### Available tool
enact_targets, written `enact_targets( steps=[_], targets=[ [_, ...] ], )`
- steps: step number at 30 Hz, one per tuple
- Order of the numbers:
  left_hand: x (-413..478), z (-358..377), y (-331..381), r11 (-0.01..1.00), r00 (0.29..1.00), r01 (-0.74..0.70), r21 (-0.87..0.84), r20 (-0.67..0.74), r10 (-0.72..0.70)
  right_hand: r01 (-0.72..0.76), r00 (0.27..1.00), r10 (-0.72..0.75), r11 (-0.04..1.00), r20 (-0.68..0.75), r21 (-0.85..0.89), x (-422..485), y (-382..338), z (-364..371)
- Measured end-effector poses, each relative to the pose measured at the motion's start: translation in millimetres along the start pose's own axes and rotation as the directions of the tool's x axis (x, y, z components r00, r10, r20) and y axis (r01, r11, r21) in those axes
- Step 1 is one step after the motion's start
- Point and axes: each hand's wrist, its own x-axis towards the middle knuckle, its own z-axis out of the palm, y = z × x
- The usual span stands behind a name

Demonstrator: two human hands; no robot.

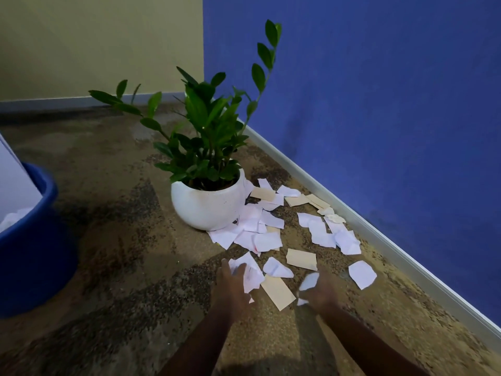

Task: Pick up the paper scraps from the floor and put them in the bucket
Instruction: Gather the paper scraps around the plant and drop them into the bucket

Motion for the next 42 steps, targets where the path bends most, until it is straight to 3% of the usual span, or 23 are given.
enact_targets(
  steps=[2, 7, 11, 13, 16, 22, 27, 30, 32, 34, 37, 39, 42],
  targets=[
    [3, 0, -1, 0.999, 0.999, 0.049, -0.015, 0.001, -0.049, 0.078, 0.994, -0.079, 0.997, 0.077, 0.019, 2, -12, 6],
    [13, 3, -5, 0.991, 0.994, 0.105, -0.086, -0.01, -0.106, 0.176, 0.966, -0.139, 0.971, 0.217, -0.159, 4, -39, 29],
    [18, 4, -7, 0.994, 0.993, 0.108, 0.005, -0.048, -0.107, 0.202, 0.976, -0.146, 0.875, 0.16, -0.439, 0, -39, 46],
    [18, 5, -7, 0.993, 0.991, 0.107, 0.046, -0.083, -0.103, 0.193, 0.979, -0.137, 0.858, 0.15, -0.475, 2, -38, 47],
    [18, 6, -10, 0.994, 0.991, 0.104, 0.017, -0.083, -0.102, 0.206, 0.975, -0.149, 0.876, 0.162, -0.435, 5, -37, 45],
    [15, 0, -18, 0.92, 0.985, 0.13, -0.368, -0.056, -0.162, 0.274, 0.95, -0.248, 0.954, 0.19, -0.126, 8, -40, 40],
    [16, -11, -35, 0.824, 0.966, 0.195, -0.532, -0.043, -0.256, 0.331, 0.915, -0.335, 0.942, 0.226, 0.056, 14, -62, 40],
    [16, -16, -44, 0.716, 0.951, 0.222, -0.662, -0.014, -0.308, 0.27, 0.886, -0.345, 0.927, 0.31, 0.258, 11, -76, 47],
    [14, -19, -48, 0.583, 0.947, 0.247, -0.774, 0.064, -0.316, 0.182, 0.853, -0.323, 0.92, 0.411, 0.346, 6, -84, 54],
    [9, -21, -49, 0.493, 0.955, 0.277, -0.825, 0.179, -0.236, 0.099, 0.801, -0.285, 0.93, 0.526, 0.353, 3, -88, 64],
    [0, -19, -55, 0.489, 0.946, 0.308, -0.816, 0.318, -0.065, 0.023, 0.761, -0.227, 0.946, 0.608, 0.323, -1, -90, 76],
    [-3, -16, -59, 0.46, 0.929, 0.338, -0.821, 0.37, -0.022, 0.06, 0.801, -0.224, 0.953, 0.555, 0.298, -2, -90, 81],
    [-6, -14, -57, 0.352, 0.901, 0.408, -0.843, 0.434, -0.005, 0.249, 0.858, -0.293, 0.956, 0.423, 0.157, -8, -88, 87]
  ],
)
